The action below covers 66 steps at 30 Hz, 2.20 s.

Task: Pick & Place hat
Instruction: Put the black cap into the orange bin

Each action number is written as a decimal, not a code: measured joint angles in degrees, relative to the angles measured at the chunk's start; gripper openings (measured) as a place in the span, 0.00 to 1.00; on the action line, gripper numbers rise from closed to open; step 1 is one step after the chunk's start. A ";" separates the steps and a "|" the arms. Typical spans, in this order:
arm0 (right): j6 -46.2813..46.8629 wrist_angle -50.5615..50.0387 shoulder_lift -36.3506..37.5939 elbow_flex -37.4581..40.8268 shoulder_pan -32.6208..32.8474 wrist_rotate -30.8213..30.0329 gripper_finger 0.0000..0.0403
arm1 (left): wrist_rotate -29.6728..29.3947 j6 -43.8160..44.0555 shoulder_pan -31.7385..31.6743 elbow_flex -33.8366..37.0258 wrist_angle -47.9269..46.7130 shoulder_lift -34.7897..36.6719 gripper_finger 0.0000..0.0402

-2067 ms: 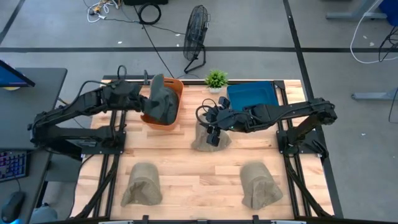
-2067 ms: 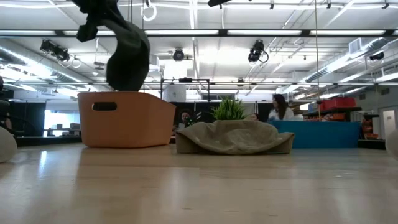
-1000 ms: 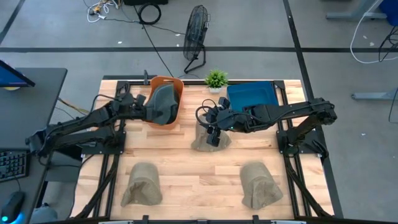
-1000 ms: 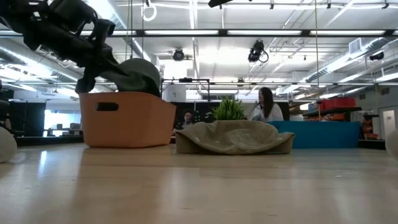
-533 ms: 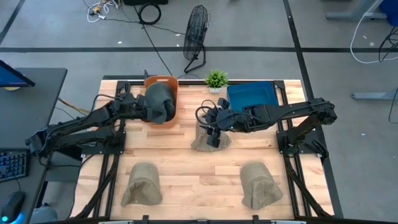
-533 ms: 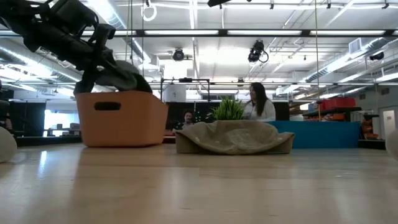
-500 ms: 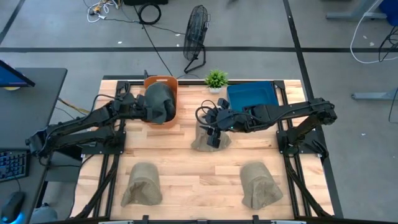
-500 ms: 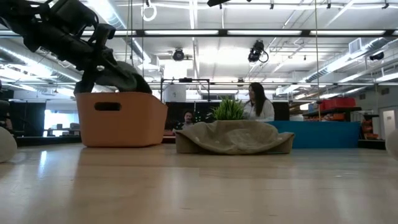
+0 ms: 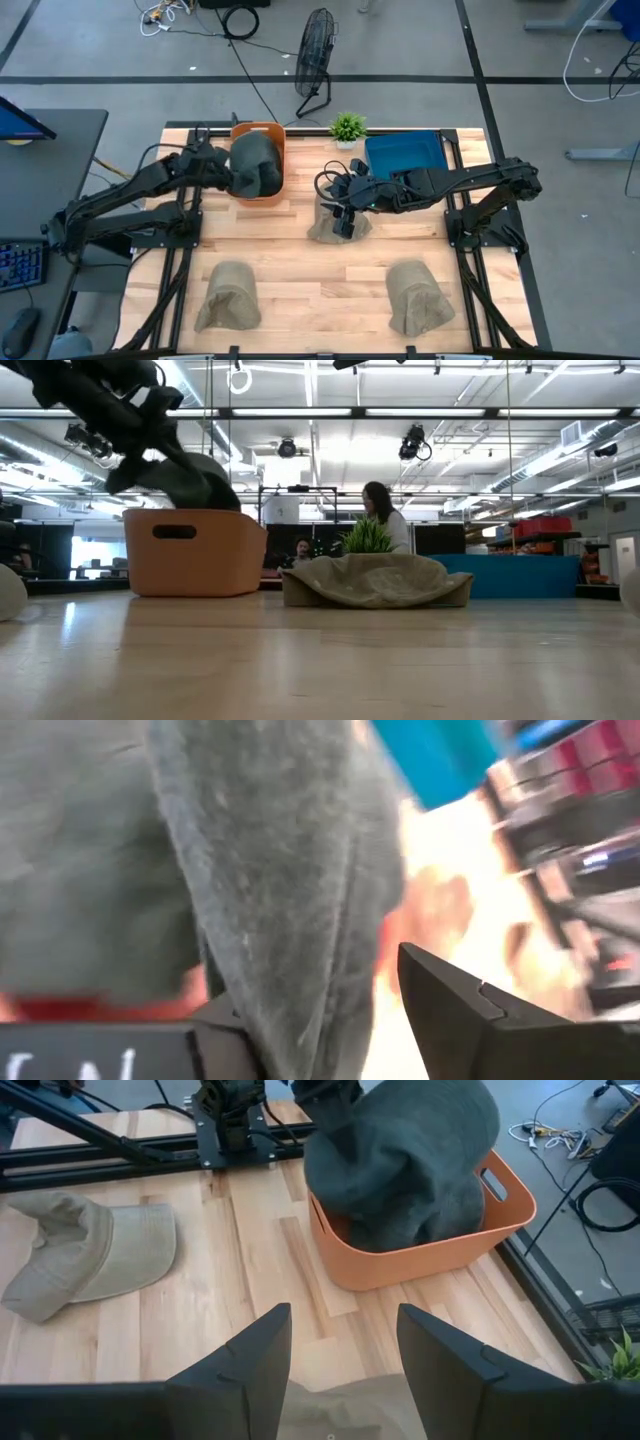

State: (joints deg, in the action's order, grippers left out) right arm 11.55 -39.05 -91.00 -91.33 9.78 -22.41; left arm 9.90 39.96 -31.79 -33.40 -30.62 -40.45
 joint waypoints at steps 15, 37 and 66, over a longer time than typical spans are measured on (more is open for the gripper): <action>0.00 0.34 0.00 0.00 0.00 -0.02 0.46 | -9.93 -5.79 -0.30 -13.08 -21.61 -1.02 0.43; 0.13 3.48 0.00 0.00 0.04 1.01 0.46 | -9.51 -9.35 -2.53 -13.13 -15.33 -4.93 0.03; -6.27 16.23 -1.36 0.00 -2.32 3.20 0.32 | -2.56 -15.86 -13.79 -13.10 -15.81 -5.27 0.18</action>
State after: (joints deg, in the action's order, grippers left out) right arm 5.29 -22.82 -92.36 -91.33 7.46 -19.21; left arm 7.34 24.10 -45.58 -46.50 -46.43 -45.72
